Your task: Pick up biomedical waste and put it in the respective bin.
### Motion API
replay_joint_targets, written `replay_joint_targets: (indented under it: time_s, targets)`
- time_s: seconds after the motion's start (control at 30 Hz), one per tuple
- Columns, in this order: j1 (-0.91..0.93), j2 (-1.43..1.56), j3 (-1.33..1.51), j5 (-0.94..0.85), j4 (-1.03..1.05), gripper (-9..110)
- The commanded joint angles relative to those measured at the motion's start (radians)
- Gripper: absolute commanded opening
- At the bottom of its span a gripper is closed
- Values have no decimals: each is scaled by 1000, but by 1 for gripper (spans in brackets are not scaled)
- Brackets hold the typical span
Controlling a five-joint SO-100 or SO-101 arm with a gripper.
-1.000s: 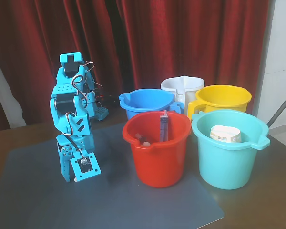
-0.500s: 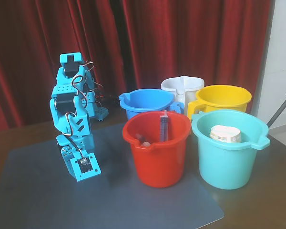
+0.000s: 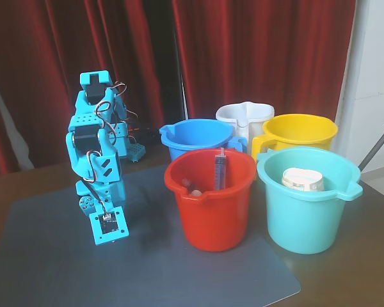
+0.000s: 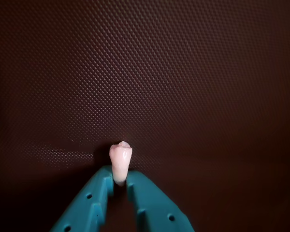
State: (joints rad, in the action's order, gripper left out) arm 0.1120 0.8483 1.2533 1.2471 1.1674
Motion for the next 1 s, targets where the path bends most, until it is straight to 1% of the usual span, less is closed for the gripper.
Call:
replay_joint_targets:
  time_s: [0.0,0.17,0.3,0.53,0.7,0.97]
  targets:
    - [-2,-8,-9,-8,-17,0]
    - [2,-5,0,8,-46,0]
    - [44,5,-5,11,-52,0]
    - [46,15,-18,23,-51,0]
    - [46,118,0,26,-34,0]
    - [44,321,25,28,84,0]
